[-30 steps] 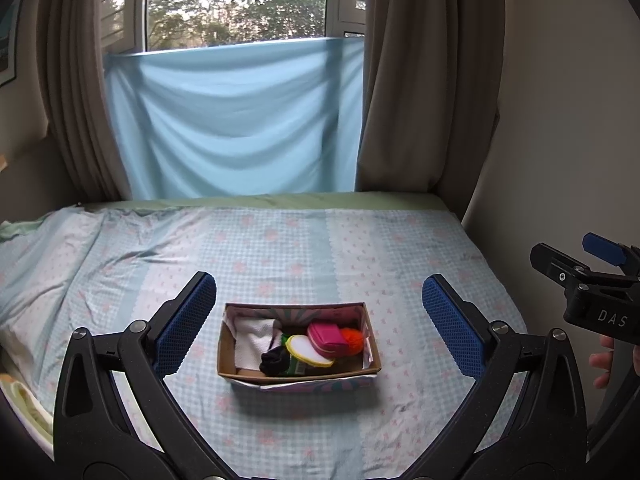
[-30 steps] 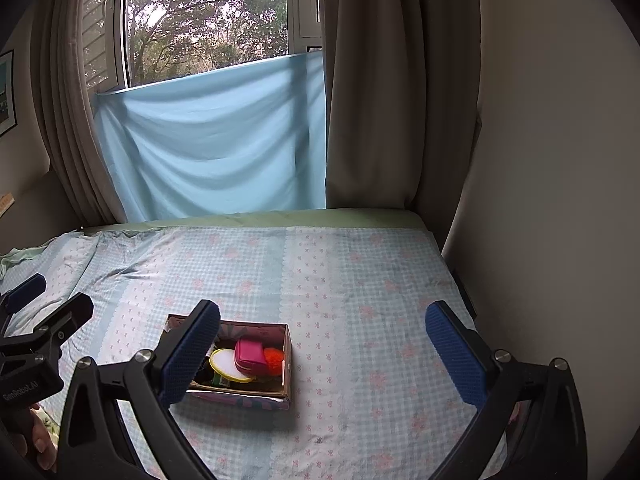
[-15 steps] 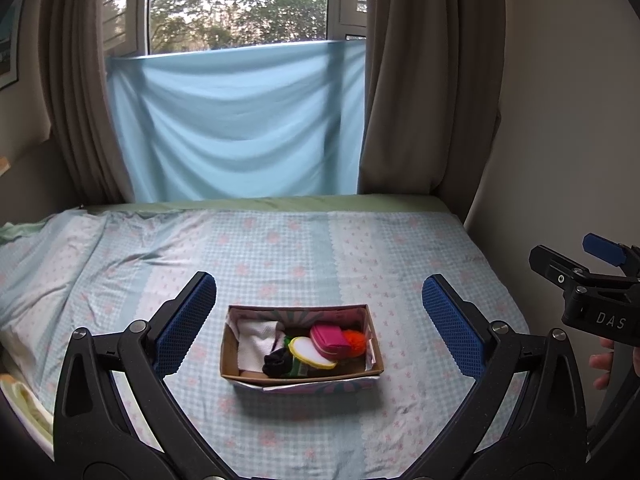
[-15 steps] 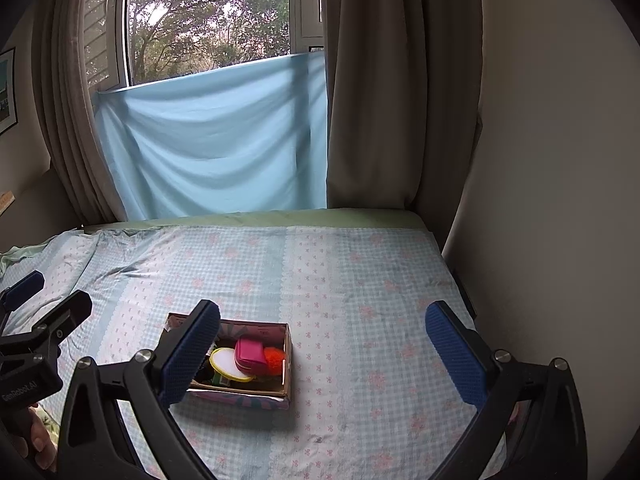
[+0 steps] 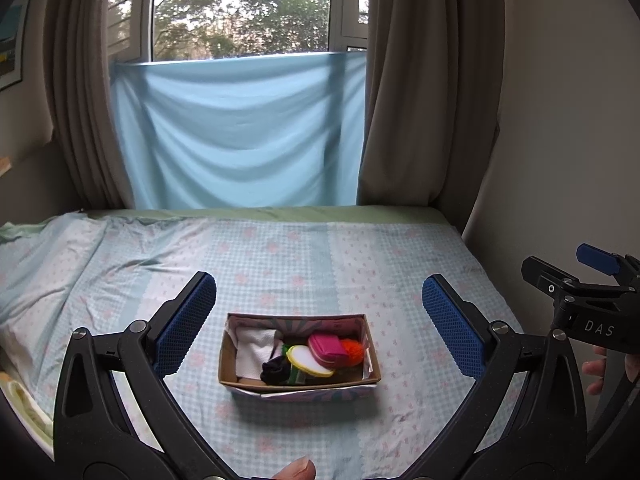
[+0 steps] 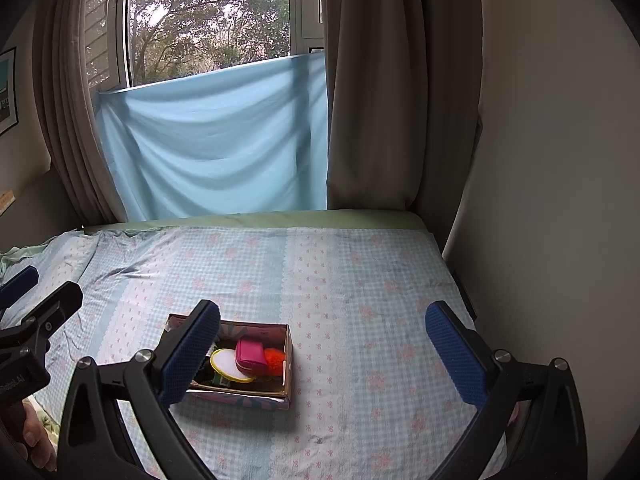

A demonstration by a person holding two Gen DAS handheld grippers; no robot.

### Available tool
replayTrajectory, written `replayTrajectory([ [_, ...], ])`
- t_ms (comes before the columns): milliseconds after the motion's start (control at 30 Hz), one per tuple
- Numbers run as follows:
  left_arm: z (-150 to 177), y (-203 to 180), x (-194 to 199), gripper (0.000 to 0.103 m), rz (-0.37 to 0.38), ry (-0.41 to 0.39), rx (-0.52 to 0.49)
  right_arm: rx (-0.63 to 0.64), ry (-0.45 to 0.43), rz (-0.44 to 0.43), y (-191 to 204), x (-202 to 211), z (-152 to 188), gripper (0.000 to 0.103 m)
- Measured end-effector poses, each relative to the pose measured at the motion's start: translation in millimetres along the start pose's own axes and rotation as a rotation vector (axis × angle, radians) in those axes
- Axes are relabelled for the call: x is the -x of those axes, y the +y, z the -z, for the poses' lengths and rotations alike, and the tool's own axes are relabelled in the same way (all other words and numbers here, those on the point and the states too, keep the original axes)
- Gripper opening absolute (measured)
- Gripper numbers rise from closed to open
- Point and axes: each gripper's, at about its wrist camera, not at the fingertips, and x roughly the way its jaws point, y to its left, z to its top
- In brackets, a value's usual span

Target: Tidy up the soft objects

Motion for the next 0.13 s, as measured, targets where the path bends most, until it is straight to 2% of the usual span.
replayTrajectory([
  [133, 2.3, -0.8, 2.4, 0.103, -0.012, -0.015, -0.005, 0.0, 0.001, 0.0, 0.2, -0.1, 0.0, 0.102],
])
